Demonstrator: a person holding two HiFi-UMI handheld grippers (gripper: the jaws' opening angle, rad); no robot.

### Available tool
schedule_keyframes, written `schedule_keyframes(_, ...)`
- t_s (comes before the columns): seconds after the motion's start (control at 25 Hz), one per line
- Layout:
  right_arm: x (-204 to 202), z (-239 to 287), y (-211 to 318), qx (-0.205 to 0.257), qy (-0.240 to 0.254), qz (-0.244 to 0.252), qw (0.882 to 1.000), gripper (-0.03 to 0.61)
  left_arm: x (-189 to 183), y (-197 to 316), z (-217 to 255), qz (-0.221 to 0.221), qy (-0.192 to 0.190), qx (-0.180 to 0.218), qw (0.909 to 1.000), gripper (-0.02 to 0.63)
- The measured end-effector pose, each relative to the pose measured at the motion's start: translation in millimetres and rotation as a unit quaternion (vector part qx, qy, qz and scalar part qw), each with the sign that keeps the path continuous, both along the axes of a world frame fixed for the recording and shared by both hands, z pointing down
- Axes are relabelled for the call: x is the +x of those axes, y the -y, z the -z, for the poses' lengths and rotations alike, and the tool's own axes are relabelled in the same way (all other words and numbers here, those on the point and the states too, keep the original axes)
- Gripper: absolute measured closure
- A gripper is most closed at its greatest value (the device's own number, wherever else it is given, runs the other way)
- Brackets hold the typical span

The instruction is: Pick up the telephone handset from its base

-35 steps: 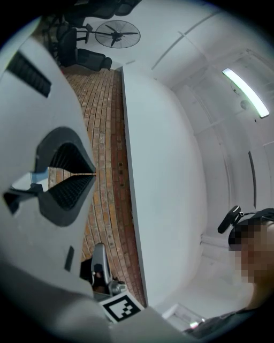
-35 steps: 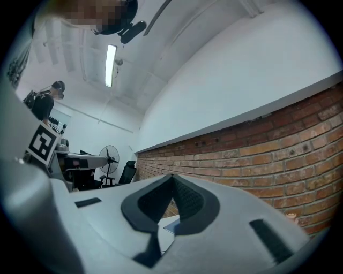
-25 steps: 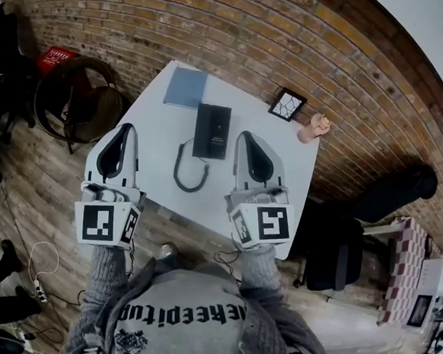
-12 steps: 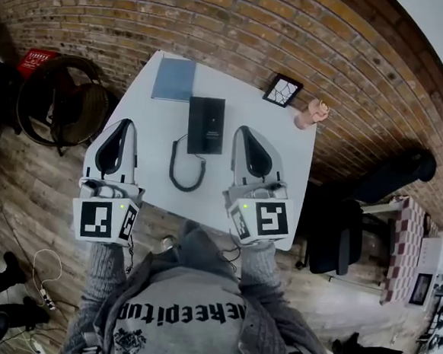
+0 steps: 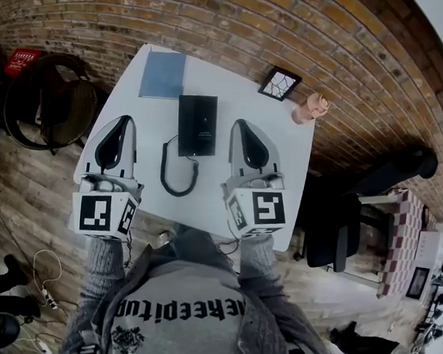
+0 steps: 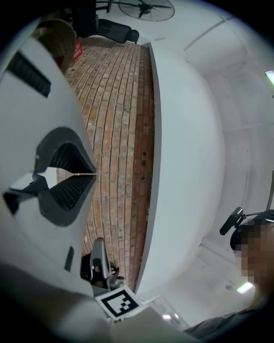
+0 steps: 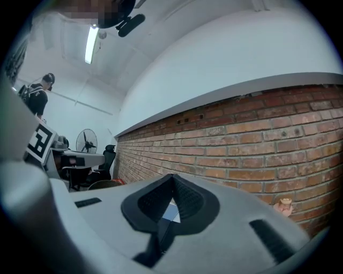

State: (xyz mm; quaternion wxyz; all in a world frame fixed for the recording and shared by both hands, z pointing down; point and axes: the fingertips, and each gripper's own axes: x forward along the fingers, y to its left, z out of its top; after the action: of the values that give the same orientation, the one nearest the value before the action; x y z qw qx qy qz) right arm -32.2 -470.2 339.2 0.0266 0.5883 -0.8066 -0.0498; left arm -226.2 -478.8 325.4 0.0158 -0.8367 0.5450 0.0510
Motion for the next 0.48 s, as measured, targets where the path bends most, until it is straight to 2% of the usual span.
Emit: schedule_keyframes(0.48,21,-69,60,-0.079,0.012,0.005,0.997,0.574,22,55,-60,0.006,0.015,-0.067,0.9976,0.601)
